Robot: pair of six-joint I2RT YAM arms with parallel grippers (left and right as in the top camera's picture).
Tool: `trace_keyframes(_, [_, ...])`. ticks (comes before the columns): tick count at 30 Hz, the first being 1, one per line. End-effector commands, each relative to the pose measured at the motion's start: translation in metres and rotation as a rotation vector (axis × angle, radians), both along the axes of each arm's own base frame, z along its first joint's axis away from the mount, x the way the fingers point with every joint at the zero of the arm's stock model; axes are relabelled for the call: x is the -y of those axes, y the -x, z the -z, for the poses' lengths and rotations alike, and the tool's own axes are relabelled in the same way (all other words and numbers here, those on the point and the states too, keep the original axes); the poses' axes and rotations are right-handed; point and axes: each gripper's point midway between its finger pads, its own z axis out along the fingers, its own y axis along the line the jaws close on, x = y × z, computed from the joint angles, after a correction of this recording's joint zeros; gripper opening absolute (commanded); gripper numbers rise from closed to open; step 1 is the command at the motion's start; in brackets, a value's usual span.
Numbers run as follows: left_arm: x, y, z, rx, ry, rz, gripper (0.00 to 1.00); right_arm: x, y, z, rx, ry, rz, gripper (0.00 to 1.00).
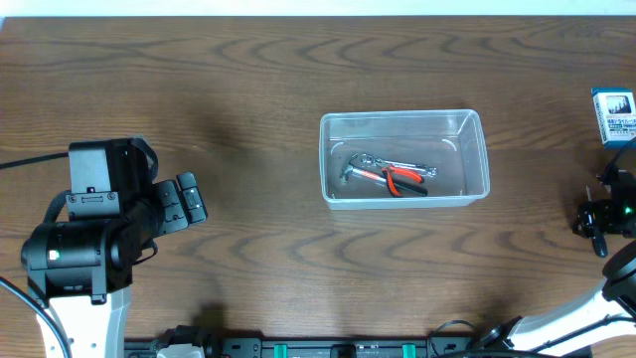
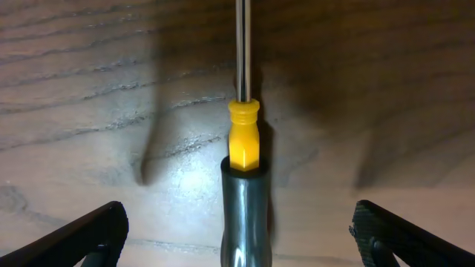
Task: Pack container
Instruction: 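Align the right gripper along the screwdriver handle and lower, then close the right gripper on the screwdriver handle and lift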
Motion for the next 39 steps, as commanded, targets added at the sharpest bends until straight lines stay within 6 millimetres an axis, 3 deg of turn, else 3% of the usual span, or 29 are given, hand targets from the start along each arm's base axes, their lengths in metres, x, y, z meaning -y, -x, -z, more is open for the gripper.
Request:
trace_keyframes(1, [-0.001,-0.002,-0.005,0.015,-0.003,-0.006,0.98,-0.002,-0.003,0.002,0.008,-0.007,0.009,0.99])
trace_keyframes(39, [-0.001,-0.002,-0.005,0.016,-0.004,-0.006,0.98,-0.007,0.001,0.015,0.008,-0.002,0.005,0.99])
